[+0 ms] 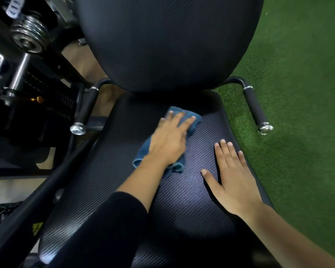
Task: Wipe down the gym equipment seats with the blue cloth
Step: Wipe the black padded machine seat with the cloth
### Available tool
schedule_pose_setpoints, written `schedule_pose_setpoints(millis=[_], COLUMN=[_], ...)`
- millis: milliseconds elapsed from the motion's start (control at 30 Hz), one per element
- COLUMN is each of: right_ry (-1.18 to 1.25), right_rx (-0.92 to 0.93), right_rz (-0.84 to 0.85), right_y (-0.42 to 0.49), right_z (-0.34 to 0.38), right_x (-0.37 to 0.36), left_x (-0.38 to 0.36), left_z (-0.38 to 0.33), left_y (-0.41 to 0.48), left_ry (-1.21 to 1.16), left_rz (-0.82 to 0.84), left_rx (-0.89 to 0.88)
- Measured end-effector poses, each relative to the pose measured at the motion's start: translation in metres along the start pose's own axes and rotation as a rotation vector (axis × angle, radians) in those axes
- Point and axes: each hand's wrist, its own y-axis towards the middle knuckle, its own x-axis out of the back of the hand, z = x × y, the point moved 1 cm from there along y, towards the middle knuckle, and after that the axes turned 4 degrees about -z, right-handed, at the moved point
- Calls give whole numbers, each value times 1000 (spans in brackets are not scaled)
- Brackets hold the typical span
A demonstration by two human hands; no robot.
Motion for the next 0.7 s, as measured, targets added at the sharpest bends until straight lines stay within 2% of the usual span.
schedule_pose_setpoints(millis=[200, 300, 367, 433, 567, 633, 700], right_ry=[6, -7, -10, -11, -37, -56, -65], right_rx=[-7, -2, 1, -3, -29, -31, -17], right_rz=[-9, -8, -1, 11, 32, 27, 18], right_y=[3, 3, 5, 11, 38, 52, 58], right_z=[2, 3, 3, 4, 7, 6, 3], right_x=[0, -1, -1, 0, 1, 0, -2], left_x=[23, 22, 17, 9, -8, -9, -3], left_z=[110, 106, 85, 56, -9, -20, -10], left_y=[10, 9, 16, 23, 18, 10, 5], left_ry=[99, 126, 124, 107, 56, 30, 25], left_rz=[-120, -150, -148, -126, -68, -31, -24], left_rx=[427, 646, 697, 604, 228, 79, 5])
